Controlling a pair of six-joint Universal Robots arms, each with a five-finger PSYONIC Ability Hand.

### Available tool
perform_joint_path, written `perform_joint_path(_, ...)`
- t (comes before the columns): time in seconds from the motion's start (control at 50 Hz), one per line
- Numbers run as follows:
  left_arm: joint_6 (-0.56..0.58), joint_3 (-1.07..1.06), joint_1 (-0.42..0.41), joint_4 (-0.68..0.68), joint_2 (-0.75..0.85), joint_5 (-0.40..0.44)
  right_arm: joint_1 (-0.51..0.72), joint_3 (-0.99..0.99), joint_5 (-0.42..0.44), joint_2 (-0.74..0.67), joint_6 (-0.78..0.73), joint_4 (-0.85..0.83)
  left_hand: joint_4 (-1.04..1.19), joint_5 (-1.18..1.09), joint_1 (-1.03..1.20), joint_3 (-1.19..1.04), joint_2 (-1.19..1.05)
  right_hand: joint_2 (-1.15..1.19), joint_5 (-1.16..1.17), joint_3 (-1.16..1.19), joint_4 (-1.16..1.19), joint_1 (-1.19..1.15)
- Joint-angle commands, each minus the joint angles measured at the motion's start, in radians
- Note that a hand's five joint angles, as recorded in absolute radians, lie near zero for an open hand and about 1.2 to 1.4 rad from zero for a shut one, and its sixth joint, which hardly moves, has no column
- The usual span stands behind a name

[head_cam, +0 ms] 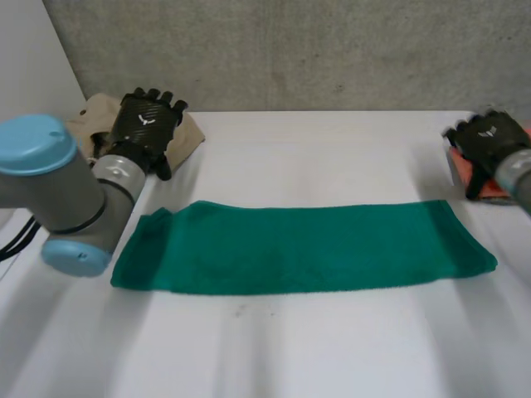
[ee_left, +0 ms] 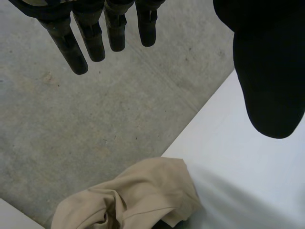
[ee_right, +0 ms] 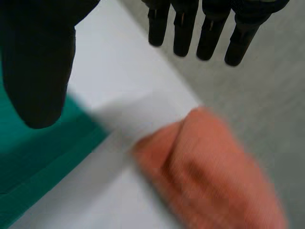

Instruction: Fold the laundry.

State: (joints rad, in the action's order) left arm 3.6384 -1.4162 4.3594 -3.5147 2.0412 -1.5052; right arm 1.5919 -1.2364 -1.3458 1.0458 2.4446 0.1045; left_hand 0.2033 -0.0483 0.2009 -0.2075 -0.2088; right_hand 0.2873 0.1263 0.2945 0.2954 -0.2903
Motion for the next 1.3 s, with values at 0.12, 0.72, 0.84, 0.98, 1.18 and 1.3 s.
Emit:
perform_joint_path(0.12,-0.158,-0.208,-0.006,-0.007,-0.138,0.007,-0.196,-0.327,0.224,0.071,-0.052,0.052,0.007,0.012,0.010,-0.003,-0.002,0.173,0.160,0.166,0.165,-0.170)
perform_joint_path(0.72,-0.181,-0.256,-0.032,-0.013,-0.176,0.005,-0.380,-0.420,0.266,0.013,-0.088,-0.259,0.001,0.018,0.004,0.003,0.004,1.109,1.095,1.102,1.101,-1.106)
perform_joint_path(0.84,-0.181,-0.283,-0.027,-0.013,-0.220,0.005,-0.435,-0.371,0.182,0.063,-0.206,-0.246,-0.001,0.021,0.001,0.006,0.007,1.109,1.095,1.102,1.101,-1.106)
perform_joint_path(0.98,-0.182,-0.297,-0.021,-0.013,-0.263,0.003,-0.203,-0.339,0.183,0.141,-0.223,-0.273,-0.001,0.021,0.001,0.006,0.007,1.109,1.095,1.102,1.101,-1.106)
perform_joint_path(1.18,-0.184,-0.328,-0.024,-0.012,-0.315,0.000,0.393,-0.390,0.194,0.178,-0.223,-0.528,-0.004,0.024,-0.002,0.009,0.010,1.109,1.095,1.102,1.101,-1.106)
perform_joint_path(1.3,-0.184,-0.345,-0.029,-0.013,-0.328,0.000,0.632,-0.368,0.214,0.039,-0.228,-0.574,-0.004,0.024,-0.002,0.009,0.010,1.109,1.095,1.102,1.101,-1.106)
